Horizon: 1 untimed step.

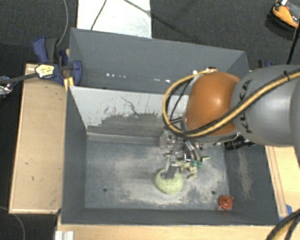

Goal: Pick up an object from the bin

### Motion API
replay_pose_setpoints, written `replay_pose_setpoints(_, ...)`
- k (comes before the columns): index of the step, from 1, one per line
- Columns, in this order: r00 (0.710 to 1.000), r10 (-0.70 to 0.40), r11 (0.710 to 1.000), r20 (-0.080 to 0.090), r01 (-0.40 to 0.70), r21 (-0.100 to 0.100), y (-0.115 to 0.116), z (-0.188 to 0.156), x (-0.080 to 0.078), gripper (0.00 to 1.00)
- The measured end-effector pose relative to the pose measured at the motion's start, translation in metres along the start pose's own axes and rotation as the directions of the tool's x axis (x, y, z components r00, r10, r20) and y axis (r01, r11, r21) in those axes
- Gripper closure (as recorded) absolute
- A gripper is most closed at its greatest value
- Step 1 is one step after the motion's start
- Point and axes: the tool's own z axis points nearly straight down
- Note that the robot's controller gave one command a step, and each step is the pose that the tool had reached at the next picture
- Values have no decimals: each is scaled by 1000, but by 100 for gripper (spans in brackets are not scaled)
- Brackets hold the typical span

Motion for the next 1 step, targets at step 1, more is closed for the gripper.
replay_pose_setpoints(1, 993, -115, 993, -11, 115, -10, -15, 4, 16, 0)
